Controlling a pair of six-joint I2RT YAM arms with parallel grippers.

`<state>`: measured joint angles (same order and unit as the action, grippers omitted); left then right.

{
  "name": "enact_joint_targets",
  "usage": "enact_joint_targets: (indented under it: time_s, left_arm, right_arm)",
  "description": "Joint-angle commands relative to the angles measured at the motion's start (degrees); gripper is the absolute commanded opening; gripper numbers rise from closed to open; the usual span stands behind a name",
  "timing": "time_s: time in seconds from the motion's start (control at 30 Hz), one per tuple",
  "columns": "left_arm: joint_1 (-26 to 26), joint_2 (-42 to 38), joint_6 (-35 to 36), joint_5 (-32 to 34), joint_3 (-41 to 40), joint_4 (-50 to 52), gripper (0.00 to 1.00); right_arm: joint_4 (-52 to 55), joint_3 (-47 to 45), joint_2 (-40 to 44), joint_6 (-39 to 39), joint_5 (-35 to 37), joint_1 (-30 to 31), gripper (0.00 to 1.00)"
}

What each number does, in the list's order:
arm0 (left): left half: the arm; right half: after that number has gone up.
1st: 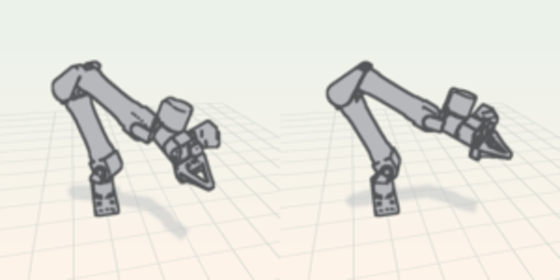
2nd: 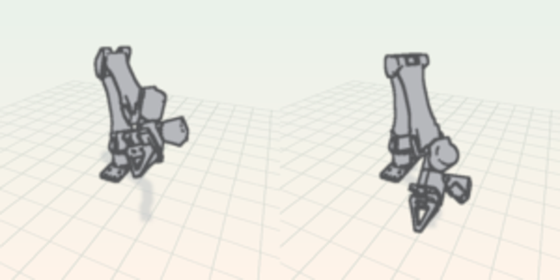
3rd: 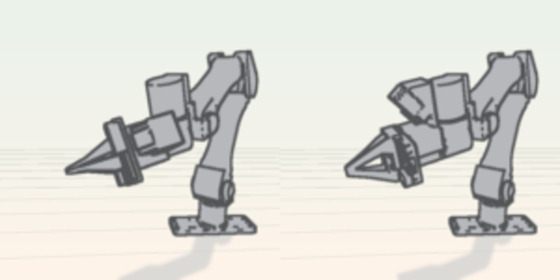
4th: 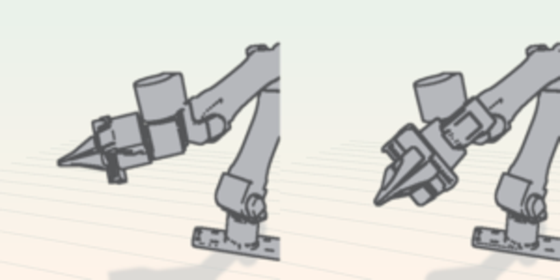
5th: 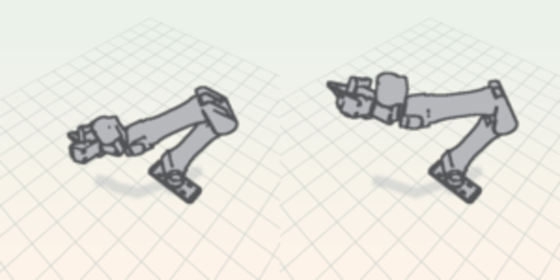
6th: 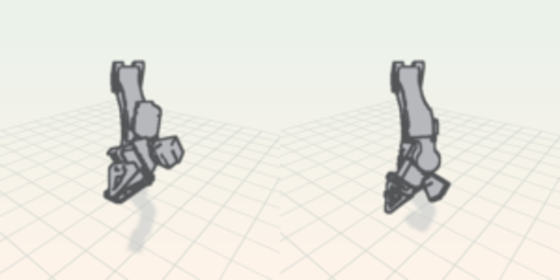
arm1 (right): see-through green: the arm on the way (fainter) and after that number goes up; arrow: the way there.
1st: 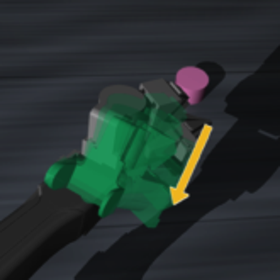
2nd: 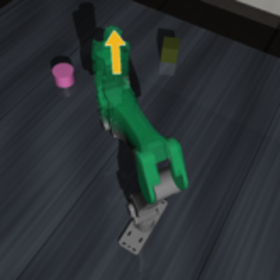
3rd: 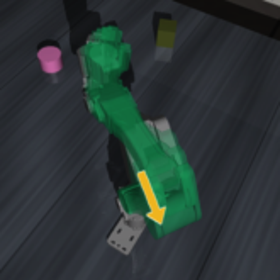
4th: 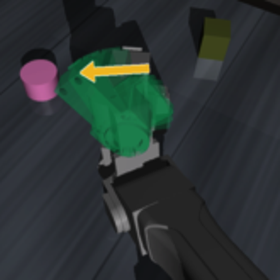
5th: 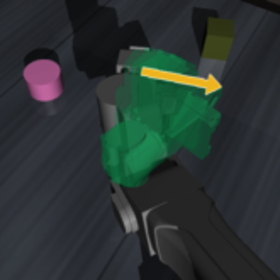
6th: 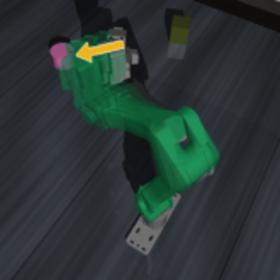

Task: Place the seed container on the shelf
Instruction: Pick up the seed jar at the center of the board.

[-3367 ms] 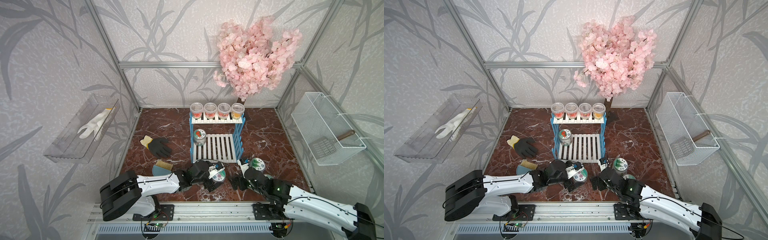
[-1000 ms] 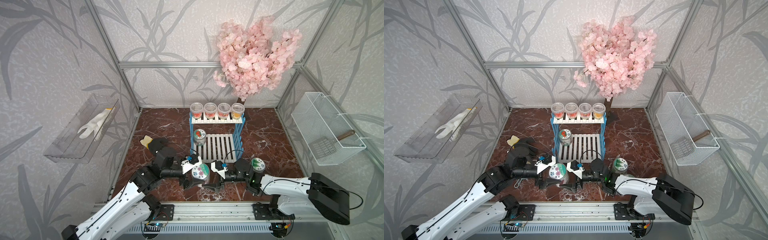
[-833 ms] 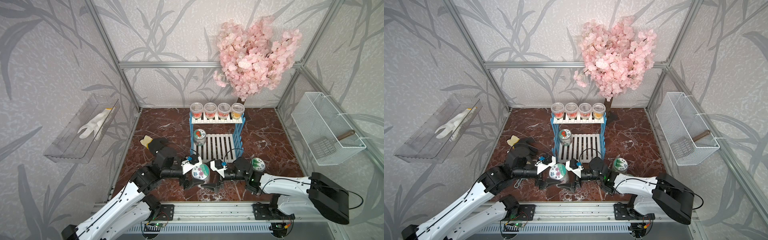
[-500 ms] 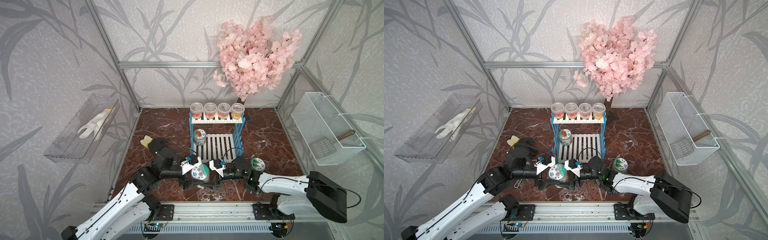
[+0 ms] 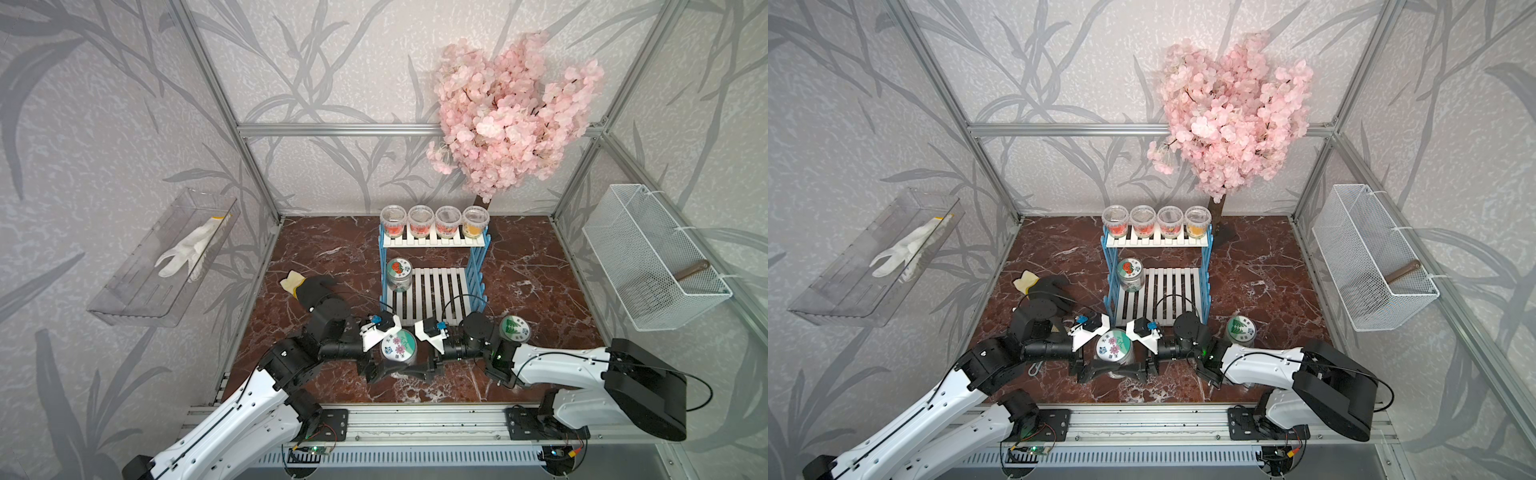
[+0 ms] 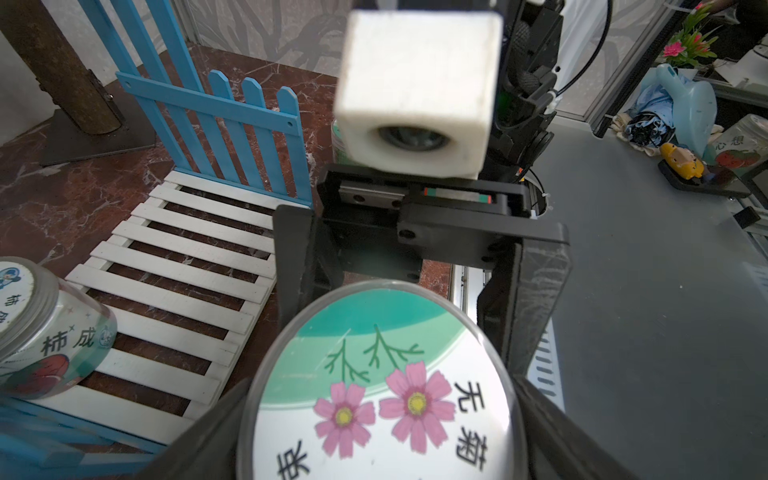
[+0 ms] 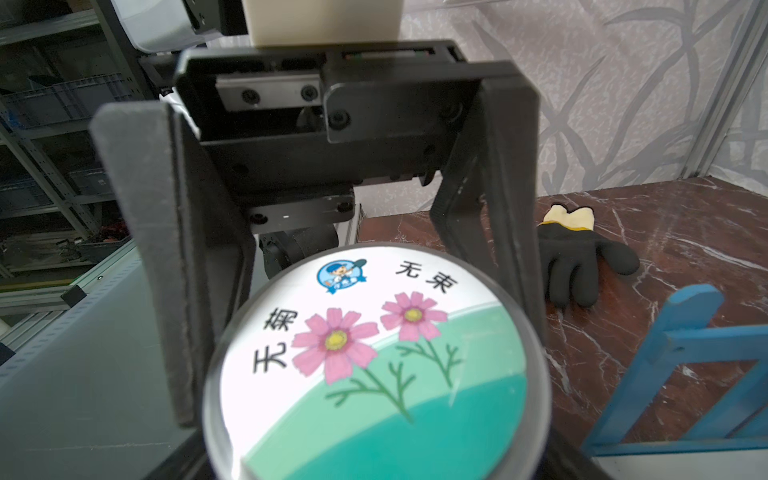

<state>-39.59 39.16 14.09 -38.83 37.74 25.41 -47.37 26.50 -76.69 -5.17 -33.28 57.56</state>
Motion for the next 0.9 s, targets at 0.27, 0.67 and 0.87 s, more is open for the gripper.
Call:
enact_joint_targets:
  time_s: [0.27,0.67,0.87]
  left_arm:
    - [-0.1,-4.59,-9.09,9.19,-1.9,-7.23,1.0]
    - [-0.05,-11.95,-30.81,29.25,-8.98,-11.68,1.0]
    - [-0.05,-9.52,-37.29,28.04,-11.46,-14.67,1.0]
  right_arm:
    - [2.9,-3.03,2.48,-1.13,10.17,0.11,0.82]
    - [12.35,-4.44,6.99,-2.51,36.17,0.1,0.82]
    - [12.69,-2.61,5.14,-7.35,49.69,0.27,0.82]
